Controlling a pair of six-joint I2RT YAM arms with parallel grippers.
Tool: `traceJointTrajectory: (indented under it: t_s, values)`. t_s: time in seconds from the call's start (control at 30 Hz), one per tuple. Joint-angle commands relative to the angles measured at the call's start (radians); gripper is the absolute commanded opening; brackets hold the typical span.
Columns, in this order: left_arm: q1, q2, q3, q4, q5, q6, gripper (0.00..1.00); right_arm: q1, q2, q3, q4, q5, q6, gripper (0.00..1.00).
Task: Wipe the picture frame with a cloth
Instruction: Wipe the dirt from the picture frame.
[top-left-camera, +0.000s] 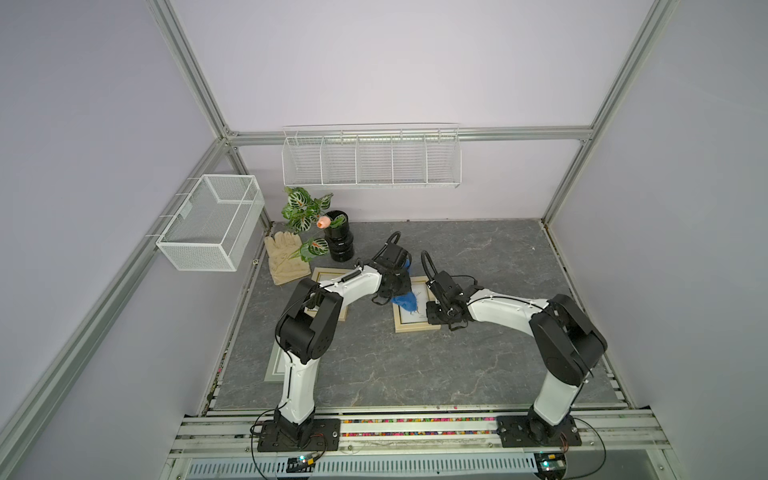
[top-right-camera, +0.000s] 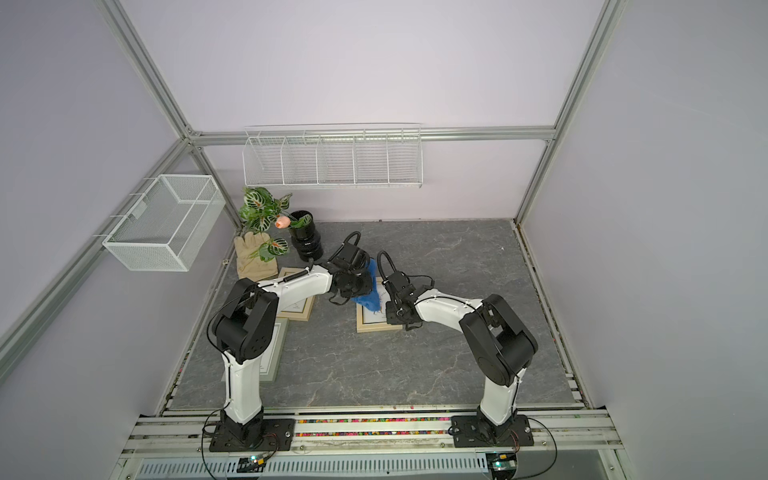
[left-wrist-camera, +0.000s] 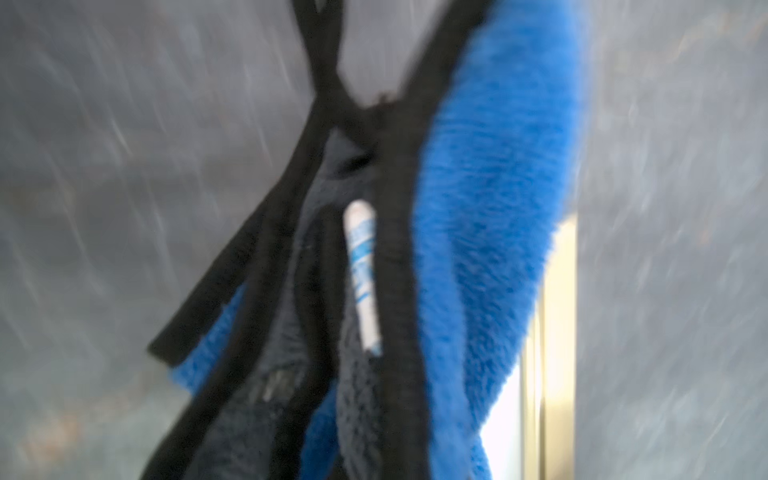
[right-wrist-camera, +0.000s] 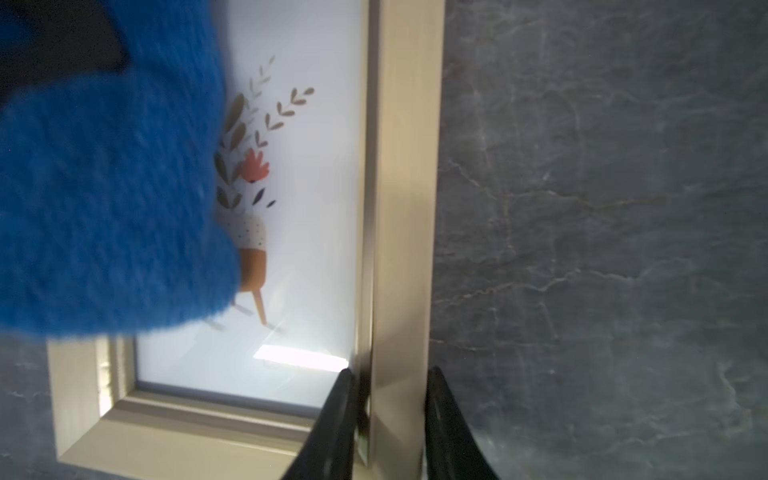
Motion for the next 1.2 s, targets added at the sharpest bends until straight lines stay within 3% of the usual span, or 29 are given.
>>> traceJointTrajectory:
  t_s: [0.0, 0.1, 0.17, 0.4, 0.47, 0.63, 0.8, 1.17]
  values:
    - [-0.047, -0.079, -0.145, -0.032, 0.009, -0.015, 0.0, -0.013, 0.032, -0.006, -0.054, 0.013, 0.013, 0.21]
    - [-0.067, -0.146, -0.249, -0.007, 0.017, -0.052, 0.0, -0.014, 0.033, -0.003, -0.063, 0.017, 0.009, 0.21]
    - [-0.05, -0.133, -0.238, -0.018, 0.035, -0.063, 0.0, -0.013, 0.034, -0.002, -0.064, 0.016, 0.009, 0.21]
    - [0.039, 0.037, 0.074, -0.125, -0.014, 0.018, 0.0, -0.014, 0.039, 0.007, -0.064, 0.004, 0.011, 0.21]
    - [0.039, 0.047, 0.098, -0.137, -0.014, 0.014, 0.0, -0.016, 0.039, 0.01, -0.07, 0.009, 0.012, 0.21]
    - [-0.055, -0.071, -0.05, -0.167, 0.008, -0.024, 0.0, -0.028, 0.044, 0.02, -0.076, 0.002, 0.013, 0.21]
    - [-0.127, -0.168, -0.263, -0.067, 0.048, -0.164, 0.0, -0.03, 0.052, 0.028, -0.07, 0.004, 0.017, 0.21]
    - [-0.173, -0.086, -0.239, 0.192, 0.117, -0.272, 0.0, -0.032, 0.029, 0.015, -0.072, 0.002, 0.025, 0.21]
